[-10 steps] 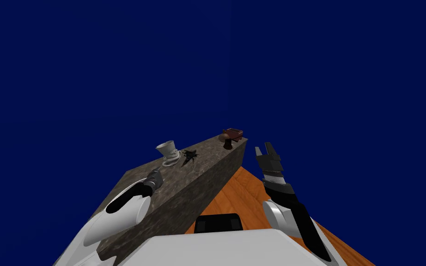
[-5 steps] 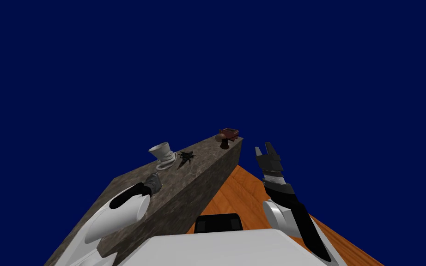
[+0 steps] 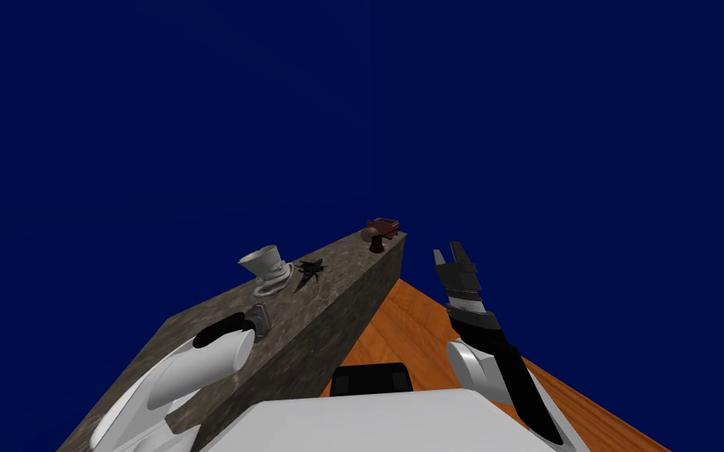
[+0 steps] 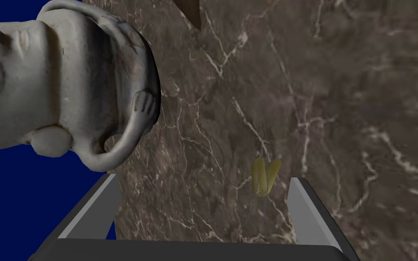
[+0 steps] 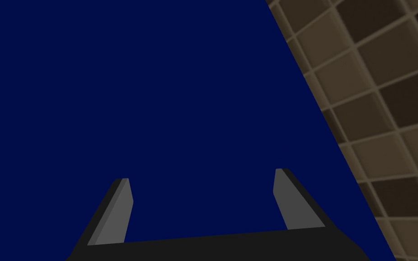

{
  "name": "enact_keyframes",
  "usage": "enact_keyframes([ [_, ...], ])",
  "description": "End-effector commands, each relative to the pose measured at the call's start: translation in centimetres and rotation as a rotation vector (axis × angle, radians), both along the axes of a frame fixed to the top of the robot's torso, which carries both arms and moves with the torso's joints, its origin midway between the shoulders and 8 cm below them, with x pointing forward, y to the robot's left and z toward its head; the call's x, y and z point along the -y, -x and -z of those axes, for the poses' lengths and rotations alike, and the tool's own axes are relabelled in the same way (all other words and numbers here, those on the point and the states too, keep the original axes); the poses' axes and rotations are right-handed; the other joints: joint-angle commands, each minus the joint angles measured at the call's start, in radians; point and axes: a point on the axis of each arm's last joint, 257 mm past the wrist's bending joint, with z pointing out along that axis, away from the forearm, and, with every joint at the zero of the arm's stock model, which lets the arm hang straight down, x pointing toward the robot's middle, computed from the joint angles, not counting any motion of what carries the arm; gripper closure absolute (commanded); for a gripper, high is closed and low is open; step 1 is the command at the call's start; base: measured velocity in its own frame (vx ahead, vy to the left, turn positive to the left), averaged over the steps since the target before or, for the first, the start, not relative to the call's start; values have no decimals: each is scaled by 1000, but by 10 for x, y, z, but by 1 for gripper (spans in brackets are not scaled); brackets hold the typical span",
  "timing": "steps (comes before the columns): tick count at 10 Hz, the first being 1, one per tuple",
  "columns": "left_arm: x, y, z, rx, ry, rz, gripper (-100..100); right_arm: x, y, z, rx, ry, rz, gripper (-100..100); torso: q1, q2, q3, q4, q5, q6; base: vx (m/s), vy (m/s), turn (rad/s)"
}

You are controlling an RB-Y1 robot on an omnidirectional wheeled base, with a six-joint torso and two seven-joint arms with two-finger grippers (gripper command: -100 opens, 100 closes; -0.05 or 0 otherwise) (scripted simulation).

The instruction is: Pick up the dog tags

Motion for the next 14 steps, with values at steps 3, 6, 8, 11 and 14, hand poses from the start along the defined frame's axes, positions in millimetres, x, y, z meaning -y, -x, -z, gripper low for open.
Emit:
enact_keyframes([
  [3, -3, 32, 40, -128, 66, -54, -100, 0, 0, 0, 0, 0, 0, 0, 0, 0, 0, 0, 0, 0, 6, 17, -81],
  [6, -5, 17, 37, -103, 54, -43, -100, 0, 0, 0, 0, 0, 0, 0, -1, 0, 0, 0, 0, 0, 4, 6, 1],
  [8, -6, 13, 44, -102, 53, -40, -100, 0, 0, 0, 0, 0, 0, 0, 0, -1, 0, 0, 0, 0, 15, 15, 15],
  [11, -6, 14, 43, -102, 54, -41, 100, 0, 0, 0, 0, 0, 0, 0, -1, 0, 0, 0, 0, 0, 2, 2, 0],
  [14, -6, 15, 43, -103, 54, -41, 100, 0, 0, 0, 0, 0, 0, 0, -1, 1, 0, 0, 0, 0, 0, 0, 0],
])
